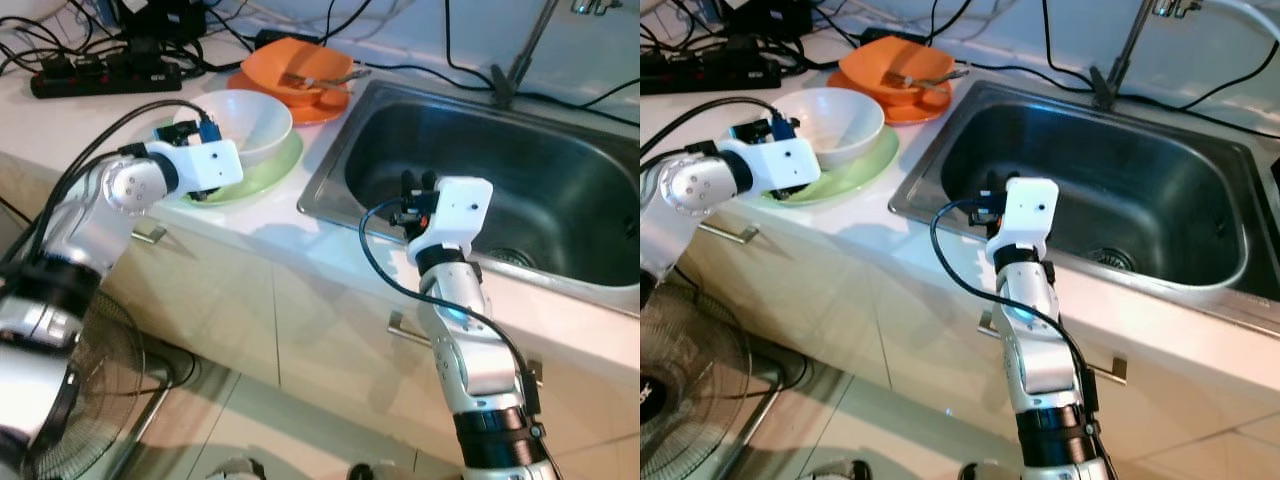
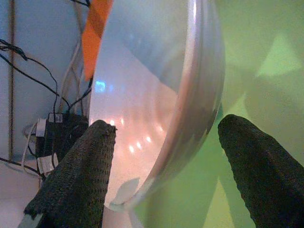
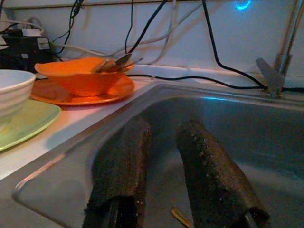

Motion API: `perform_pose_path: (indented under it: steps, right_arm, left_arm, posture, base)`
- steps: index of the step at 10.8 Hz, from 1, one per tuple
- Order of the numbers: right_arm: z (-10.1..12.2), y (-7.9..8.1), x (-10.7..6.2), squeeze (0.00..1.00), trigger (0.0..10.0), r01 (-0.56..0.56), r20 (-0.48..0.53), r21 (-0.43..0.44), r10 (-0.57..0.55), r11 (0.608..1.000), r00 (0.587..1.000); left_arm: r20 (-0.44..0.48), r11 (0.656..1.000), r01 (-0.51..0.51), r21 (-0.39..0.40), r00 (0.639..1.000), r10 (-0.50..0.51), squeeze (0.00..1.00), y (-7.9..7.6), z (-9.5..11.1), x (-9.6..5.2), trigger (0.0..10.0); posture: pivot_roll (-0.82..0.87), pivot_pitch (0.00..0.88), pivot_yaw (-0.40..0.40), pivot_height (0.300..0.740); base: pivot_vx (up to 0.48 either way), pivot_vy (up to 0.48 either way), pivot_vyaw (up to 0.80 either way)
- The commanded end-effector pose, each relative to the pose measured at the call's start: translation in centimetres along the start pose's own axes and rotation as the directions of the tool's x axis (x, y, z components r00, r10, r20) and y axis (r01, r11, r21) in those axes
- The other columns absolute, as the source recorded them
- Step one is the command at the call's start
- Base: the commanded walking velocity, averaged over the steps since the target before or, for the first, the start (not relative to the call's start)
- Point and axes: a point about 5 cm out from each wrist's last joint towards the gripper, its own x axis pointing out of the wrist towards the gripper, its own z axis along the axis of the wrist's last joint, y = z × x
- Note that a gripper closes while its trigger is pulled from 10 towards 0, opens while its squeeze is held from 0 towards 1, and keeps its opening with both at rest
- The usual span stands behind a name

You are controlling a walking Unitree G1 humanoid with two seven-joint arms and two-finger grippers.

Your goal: Kitchen organization

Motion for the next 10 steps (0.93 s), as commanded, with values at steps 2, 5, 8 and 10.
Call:
perform_pose_path:
  steps: [2, 5, 8, 10]
  right_arm:
    - [0.2, -0.3, 0.0, 0.0, 10.0, 0.016, 0.007, -0.007, -0.016, 1.0, 1.0]
    - [0.2, -0.3, 0.0, 0.0, 10.0, 0.021, 0.007, -0.007, -0.021, 1.0, 1.0]
    - [0.2, -0.4, 0.0, 0.0, 10.0, 0.025, 0.006, -0.008, -0.025, 1.0, 1.0]
    - [0.1, -0.4, 0.0, 0.0, 10.0, 0.028, 0.004, -0.008, -0.028, 1.0, 1.0]
  left_arm:
    - [-0.008, 0.999, 0.045, 0.028, 0.999, -0.045, 0.0, -0.2, 0.0, 0.6, 10.0]
    - [-0.001, 0.997, 0.069, 0.032, 0.998, -0.069, 0.0, -0.6, -0.3, 1.1, 0.0]
    - [0.016, 0.996, 0.079, 0.03, 0.997, -0.079, 0.0, -0.8, -0.2, 1.2, 0.0]
    - [0.023, 0.996, 0.079, 0.033, 0.997, -0.08, 0.0, -1.0, -0.2, 1.3, 0.0]
  posture:
    - [-0.02, 0.082, -0.034, 0.74]
    - [-0.02, 0.081, -0.032, 0.74]
    - [-0.02, 0.081, -0.033, 0.74]
    - [-0.02, 0.081, -0.032, 0.74]
  base:
    - [0.0, 0.0, 0.0]
    - [0.0, 0.0, 0.0]
    - [0.0, 0.0, 0.0]
    - [0.0, 0.0, 0.0]
